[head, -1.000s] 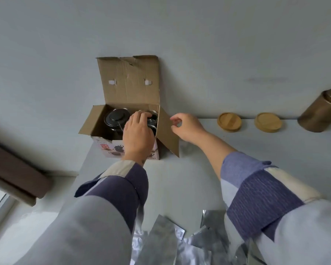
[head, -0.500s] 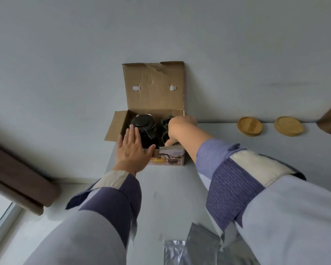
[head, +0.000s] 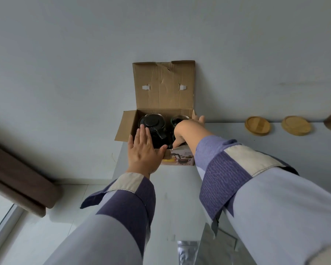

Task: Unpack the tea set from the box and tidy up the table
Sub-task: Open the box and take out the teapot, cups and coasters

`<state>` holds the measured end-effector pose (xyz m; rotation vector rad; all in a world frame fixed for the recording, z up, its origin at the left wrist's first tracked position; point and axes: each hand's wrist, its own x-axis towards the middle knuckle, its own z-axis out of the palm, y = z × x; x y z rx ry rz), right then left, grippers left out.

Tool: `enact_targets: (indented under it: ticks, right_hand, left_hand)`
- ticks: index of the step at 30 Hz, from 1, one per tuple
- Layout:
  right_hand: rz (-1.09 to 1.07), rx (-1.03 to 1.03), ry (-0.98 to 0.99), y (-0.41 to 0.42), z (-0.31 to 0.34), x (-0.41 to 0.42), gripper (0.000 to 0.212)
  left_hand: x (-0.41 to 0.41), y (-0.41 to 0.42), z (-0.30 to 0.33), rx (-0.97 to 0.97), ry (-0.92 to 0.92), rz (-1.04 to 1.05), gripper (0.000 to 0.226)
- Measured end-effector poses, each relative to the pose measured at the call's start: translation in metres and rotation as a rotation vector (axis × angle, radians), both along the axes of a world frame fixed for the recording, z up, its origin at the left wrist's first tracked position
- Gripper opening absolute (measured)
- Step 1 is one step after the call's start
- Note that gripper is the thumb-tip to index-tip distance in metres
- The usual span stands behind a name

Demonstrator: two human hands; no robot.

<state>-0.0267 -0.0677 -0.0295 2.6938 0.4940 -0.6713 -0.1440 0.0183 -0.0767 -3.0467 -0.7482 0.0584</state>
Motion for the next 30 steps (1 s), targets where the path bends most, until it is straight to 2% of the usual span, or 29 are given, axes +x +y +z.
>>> enact_targets:
  ticks: [6,9,12,14,17,23,27,30]
  right_hand:
    - [-0.053,0.149,-0.118,-0.008,0.010,-0.011,0.077]
    - [-0.122,0.242,-0.091,-0.006,0.005,-0.011,0.079]
    - [-0.088,0.307,-0.133,-0.009,0.012,-0.008,0.084]
    - [-0.079,0.432,-0.144,-0.020,0.020,-0.005,0.089]
    - [-0.200,0.747,-0.060,-0.040,0.028,-0.001,0.095]
    - [-0.442,1.313,-0.054,-0.084,0.028,-0.005,0.078]
    - [-0.525,1.440,-0.069,-0.117,0.021,-0.007,0.070]
    - [-0.592,1.454,-0.086,-0.141,0.010,-0.006,0.076]
  left_hand:
    - [0.000,0.001,-0.001,-0.001,-0.005,0.006,0.083]
    - [0.001,0.000,-0.001,-0.005,0.006,0.007,0.083]
    - [0.002,0.000,0.000,0.001,0.023,0.013,0.083]
    - [0.003,-0.001,0.001,-0.004,0.037,0.017,0.083]
    - [0.003,-0.003,0.003,-0.009,0.042,0.020,0.082]
    - [0.003,-0.003,0.003,-0.010,0.044,0.025,0.082]
    - [0.001,-0.004,0.006,-0.022,0.049,0.022,0.082]
    - [0.001,-0.012,0.013,-0.014,0.015,0.024,0.076]
